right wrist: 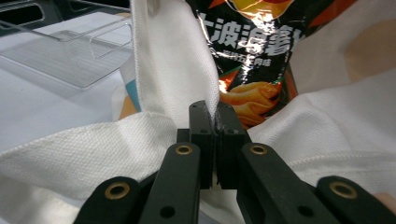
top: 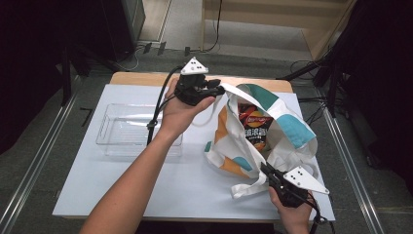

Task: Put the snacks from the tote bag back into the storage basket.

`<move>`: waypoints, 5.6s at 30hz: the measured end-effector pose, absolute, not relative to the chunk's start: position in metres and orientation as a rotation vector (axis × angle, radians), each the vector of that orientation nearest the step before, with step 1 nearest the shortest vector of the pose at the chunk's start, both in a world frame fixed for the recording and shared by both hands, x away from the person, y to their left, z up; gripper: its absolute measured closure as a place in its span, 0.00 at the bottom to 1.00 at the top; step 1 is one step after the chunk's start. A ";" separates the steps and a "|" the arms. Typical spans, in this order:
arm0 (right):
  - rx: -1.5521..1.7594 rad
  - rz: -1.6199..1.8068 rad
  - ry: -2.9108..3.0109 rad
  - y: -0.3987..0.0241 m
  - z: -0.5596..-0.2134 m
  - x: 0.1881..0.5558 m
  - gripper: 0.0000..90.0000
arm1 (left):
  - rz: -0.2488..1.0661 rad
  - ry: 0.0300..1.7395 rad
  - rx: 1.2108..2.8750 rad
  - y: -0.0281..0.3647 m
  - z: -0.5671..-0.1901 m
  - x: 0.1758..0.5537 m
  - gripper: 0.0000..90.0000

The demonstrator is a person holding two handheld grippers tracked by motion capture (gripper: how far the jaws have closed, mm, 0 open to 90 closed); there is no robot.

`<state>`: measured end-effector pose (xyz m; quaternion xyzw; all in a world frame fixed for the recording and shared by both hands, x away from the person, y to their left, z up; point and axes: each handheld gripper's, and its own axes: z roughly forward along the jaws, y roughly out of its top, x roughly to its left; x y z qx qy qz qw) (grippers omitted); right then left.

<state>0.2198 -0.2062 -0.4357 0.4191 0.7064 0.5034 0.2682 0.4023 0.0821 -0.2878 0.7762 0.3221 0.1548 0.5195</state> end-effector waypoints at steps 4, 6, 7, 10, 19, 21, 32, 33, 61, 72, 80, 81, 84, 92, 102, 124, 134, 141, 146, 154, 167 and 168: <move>1.125 1.366 1.920 -0.203 -0.438 0.216 0.99 | 0.295 0.863 1.792 0.080 -0.301 0.406 0.77; 1.112 1.358 1.937 -0.201 -0.440 0.213 0.99 | 0.309 0.904 1.797 0.075 -0.308 0.407 0.66; 1.108 1.356 1.948 -0.200 -0.442 0.212 0.99 | 0.343 0.935 1.810 0.070 -0.311 0.407 0.53; 1.108 1.356 1.970 -0.199 -0.445 0.212 0.99 | 0.331 0.970 1.816 0.068 -0.319 0.409 0.26; 1.106 1.371 1.950 -0.199 -0.444 0.210 0.99 | 0.255 0.984 1.845 0.087 -0.336 0.404 0.09; 1.115 1.379 1.943 -0.199 -0.444 0.211 0.98 | 0.209 0.921 1.852 0.093 -0.334 0.400 0.09; 1.128 1.372 1.856 -0.197 -0.440 0.207 0.96 | 0.213 0.810 1.919 0.101 -0.338 0.382 0.17; 1.129 1.375 1.858 -0.197 -0.440 0.207 0.96 | 0.189 0.803 1.895 0.102 -0.338 0.380 0.19; 1.055 1.373 1.925 -0.182 -0.440 0.199 0.99 | 0.262 0.847 1.948 0.064 -0.319 0.371 0.90; 0.988 1.416 1.913 -0.177 -0.433 0.194 0.75 | 0.172 0.790 1.942 0.070 -0.317 0.367 0.93; 1.078 1.444 1.639 -0.214 -0.389 0.193 0.62 | 0.158 0.752 1.945 0.073 -0.313 0.363 0.85; 1.085 1.436 1.612 -0.216 -0.384 0.194 0.59 | 0.157 0.755 1.943 0.073 -0.313 0.363 0.85; 1.084 1.424 1.535 -0.220 -0.372 0.196 0.53 | 0.150 0.761 1.936 0.073 -0.313 0.363 0.83; 1.184 1.408 1.600 -0.214 -0.365 0.217 0.56 | 0.163 0.751 1.929 0.071 -0.313 0.360 0.82; 1.098 1.488 1.505 -0.237 -0.329 0.203 0.54 | 0.167 0.758 1.926 0.069 -0.313 0.359 0.80; 1.150 1.265 1.567 -0.268 -0.344 0.239 0.85 | 0.153 0.691 1.937 0.074 -0.314 0.354 0.42; 1.200 1.345 1.524 -0.278 -0.337 0.244 0.86 | 0.219 0.608 1.935 0.092 -0.311 0.336 0.35; 1.216 1.364 1.508 -0.278 -0.338 0.246 0.86 | 0.163 0.547 1.995 0.113 -0.320 0.328 0.71; 1.207 1.367 1.509 -0.276 -0.339 0.245 0.86 | 0.141 0.530 2.010 0.115 -0.324 0.326 0.95; 1.216 1.379 1.502 -0.278 -0.340 0.245 0.86 | 0.146 0.582 1.961 0.118 -0.357 0.314 0.53; 1.219 1.387 1.503 -0.277 -0.341 0.245 0.86 | 0.211 0.532 2.031 0.115 -0.389 0.301 0.82; 1.217 1.387 1.504 -0.277 -0.341 0.245 0.86 | 0.205 0.529 2.044 0.116 -0.388 0.301 0.91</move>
